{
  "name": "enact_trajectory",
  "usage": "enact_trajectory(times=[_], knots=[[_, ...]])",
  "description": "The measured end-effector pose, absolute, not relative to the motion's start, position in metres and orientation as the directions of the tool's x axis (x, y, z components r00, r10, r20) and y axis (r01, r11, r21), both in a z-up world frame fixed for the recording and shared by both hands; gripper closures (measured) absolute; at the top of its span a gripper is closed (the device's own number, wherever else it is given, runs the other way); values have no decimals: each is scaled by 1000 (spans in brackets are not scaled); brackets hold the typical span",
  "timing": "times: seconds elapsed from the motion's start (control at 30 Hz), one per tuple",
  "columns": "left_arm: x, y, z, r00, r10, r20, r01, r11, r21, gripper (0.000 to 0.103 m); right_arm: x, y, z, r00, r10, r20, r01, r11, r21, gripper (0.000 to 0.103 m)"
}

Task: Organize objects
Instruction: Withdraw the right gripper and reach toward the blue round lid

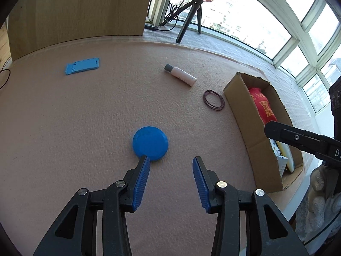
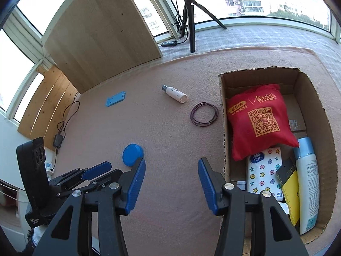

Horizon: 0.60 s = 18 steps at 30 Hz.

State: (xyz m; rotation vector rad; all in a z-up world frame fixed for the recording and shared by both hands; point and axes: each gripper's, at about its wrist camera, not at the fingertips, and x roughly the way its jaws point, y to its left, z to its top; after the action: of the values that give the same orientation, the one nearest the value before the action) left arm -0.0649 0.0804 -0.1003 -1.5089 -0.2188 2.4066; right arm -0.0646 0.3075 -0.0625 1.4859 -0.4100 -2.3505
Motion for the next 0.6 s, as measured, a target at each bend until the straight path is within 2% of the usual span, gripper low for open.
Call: enact_trajectory(times=[0.3, 0.6], knots=[[-75, 41, -124, -382, 285, -879, -133, -958, -253, 58, -89, 259, -86, -331, -436, -837, 136, -900, 415, 55], [-87, 42, -145, -321, 342, -883, -188, -937, -295, 58, -111, 230, -120, -224, -473, -852, 119, -881, 458, 56]])
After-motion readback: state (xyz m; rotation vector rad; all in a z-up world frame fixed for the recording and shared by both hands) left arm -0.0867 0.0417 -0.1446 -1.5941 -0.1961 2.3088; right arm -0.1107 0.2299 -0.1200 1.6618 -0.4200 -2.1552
